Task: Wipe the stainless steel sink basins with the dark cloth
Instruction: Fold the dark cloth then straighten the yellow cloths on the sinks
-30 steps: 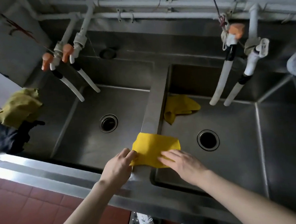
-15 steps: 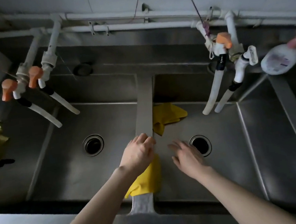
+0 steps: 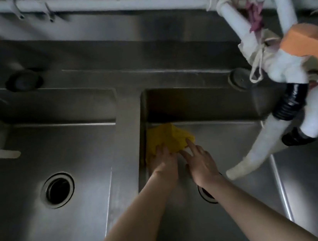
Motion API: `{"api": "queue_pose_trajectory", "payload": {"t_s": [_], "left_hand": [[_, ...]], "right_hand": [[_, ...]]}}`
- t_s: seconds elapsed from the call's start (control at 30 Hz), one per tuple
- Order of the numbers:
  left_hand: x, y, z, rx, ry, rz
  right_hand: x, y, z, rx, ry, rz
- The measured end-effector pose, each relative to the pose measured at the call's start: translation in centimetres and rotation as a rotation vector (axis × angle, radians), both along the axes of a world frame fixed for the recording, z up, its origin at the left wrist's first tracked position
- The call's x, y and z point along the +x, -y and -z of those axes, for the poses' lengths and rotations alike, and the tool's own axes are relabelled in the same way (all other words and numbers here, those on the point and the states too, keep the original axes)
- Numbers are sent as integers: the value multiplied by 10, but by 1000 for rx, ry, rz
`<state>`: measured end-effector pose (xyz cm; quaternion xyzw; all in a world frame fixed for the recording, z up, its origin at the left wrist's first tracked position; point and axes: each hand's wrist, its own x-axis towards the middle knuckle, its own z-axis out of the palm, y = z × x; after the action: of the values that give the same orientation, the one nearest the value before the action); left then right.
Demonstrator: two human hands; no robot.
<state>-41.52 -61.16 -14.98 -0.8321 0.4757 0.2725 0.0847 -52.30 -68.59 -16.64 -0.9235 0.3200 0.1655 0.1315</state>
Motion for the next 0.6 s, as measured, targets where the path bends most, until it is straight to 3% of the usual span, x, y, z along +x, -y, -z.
{"api": "queue_pose_trajectory", "payload": {"t_s": [0.17,0.3,0.5,0.6], "left_hand": [[7,9,62,33,-53,-241],[12,1,93,73,31,-328],[6,1,78,182,39,-97],[4,-10,70,170,42,-94]], "right_hand": [[11,18,34,48,-72,19],[23,22,47,78,-95,-36],[22,11,47,31,-69,-34],[14,-2,32,-33,95,-31]]}}
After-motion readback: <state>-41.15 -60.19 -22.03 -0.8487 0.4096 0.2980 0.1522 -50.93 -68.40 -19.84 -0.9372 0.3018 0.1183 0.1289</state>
